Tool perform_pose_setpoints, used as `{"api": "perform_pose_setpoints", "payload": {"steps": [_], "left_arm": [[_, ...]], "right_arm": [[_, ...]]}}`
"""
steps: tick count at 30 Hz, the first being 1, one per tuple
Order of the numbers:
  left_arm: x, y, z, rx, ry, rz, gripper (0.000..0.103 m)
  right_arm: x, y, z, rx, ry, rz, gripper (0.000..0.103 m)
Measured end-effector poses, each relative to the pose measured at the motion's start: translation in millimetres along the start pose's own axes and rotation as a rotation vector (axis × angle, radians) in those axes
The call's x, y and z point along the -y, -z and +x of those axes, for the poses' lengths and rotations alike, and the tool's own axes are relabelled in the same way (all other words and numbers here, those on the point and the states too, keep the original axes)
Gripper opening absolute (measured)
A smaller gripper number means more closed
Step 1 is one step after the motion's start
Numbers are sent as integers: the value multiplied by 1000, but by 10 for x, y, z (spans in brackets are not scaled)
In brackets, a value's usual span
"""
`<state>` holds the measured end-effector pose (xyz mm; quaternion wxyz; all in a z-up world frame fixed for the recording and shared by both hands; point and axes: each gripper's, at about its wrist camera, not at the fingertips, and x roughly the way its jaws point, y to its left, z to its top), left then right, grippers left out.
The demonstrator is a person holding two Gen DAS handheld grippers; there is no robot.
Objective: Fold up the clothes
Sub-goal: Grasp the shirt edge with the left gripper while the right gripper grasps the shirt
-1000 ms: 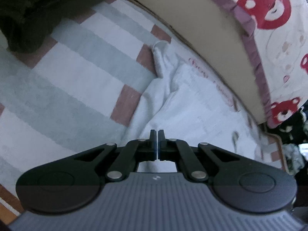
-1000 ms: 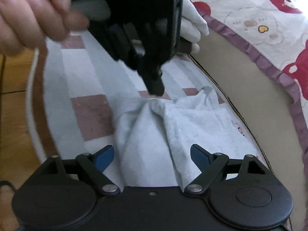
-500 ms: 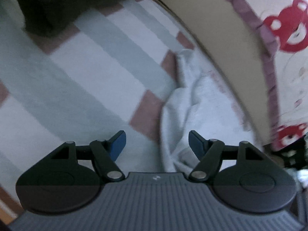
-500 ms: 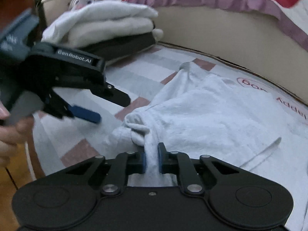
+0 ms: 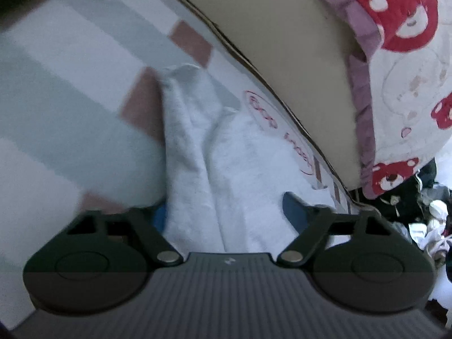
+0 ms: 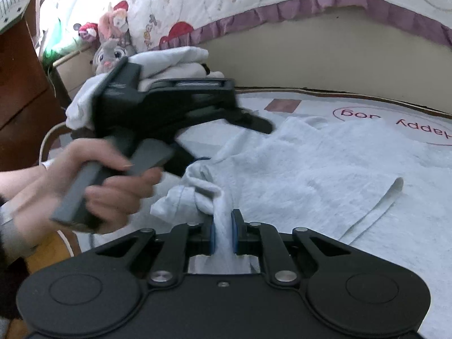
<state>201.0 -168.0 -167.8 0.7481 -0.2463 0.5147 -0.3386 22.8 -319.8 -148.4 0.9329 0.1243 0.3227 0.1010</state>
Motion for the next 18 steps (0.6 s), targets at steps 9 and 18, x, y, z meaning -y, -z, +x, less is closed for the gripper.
{"api": "perform_pose_setpoints", "payload": {"steps": [9,18], "left_arm": [[1500,15,120,-27,-49,308,12],[3041,847,995,-178,-71,601,12]], "right_arm": [[498,27,-512,150,-69,288,13],[1187,865,-1618,457,37,752,13]]}}
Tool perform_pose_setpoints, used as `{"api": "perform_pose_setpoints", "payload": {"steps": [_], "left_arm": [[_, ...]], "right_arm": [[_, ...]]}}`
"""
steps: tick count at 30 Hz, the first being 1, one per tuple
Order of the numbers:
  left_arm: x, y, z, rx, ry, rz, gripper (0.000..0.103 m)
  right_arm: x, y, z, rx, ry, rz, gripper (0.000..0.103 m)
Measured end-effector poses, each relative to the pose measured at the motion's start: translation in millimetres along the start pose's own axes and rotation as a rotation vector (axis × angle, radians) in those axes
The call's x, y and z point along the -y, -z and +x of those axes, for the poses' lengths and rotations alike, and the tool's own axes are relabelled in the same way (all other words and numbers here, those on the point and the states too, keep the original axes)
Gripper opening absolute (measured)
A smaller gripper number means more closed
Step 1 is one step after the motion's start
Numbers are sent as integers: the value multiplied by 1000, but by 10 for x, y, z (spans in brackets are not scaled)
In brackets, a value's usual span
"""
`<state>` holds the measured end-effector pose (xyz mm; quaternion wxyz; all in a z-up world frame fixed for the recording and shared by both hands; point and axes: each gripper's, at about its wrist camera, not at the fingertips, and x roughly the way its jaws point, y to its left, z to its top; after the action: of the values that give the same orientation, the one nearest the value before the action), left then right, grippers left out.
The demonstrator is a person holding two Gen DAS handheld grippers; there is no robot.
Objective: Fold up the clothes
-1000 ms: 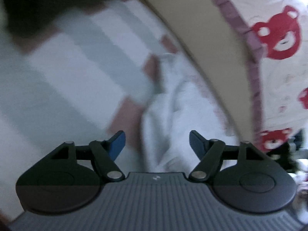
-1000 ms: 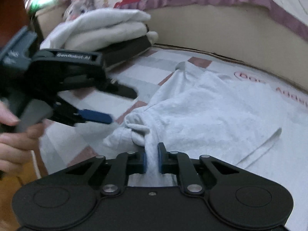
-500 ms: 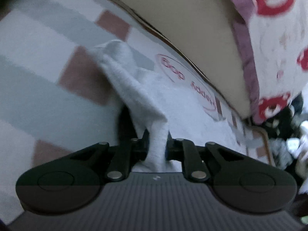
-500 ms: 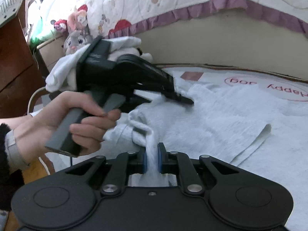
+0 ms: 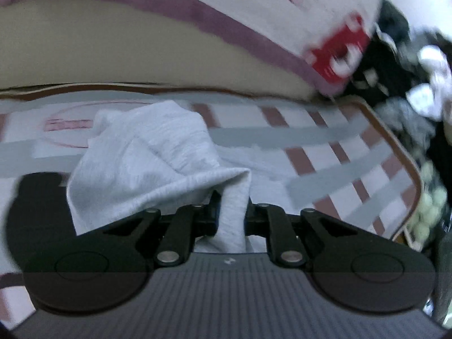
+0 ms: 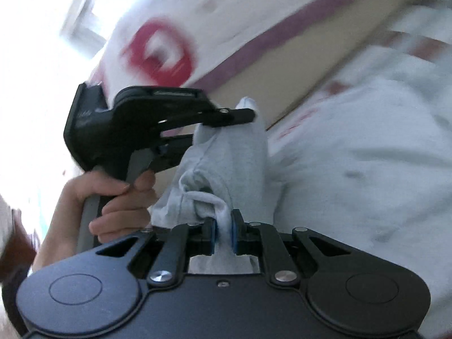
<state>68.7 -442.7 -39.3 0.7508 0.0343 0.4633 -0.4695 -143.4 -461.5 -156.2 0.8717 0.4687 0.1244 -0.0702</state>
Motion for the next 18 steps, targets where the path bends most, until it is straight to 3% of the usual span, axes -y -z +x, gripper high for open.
{"api": "perform_pose_setpoints", "payload": {"steps": [3,7,9,13,18], "left_arm": [[359,200,456,-70,4,-9,10],[674,492,837,-116,-41,10,8],[777,535,895,-114,-59,40,8],[859,426,803,-90,-12,20,8],[1047,372,871,-99,15,84,8]], "right_arm": [[360,-34,-210,49,99,77,13],[715,32,-346,39,195,150,13],[799,71,-376,42,215,152,13],[818,72,-396,72,201,135,13],[705,54,-399,77,224,29,13]]}}
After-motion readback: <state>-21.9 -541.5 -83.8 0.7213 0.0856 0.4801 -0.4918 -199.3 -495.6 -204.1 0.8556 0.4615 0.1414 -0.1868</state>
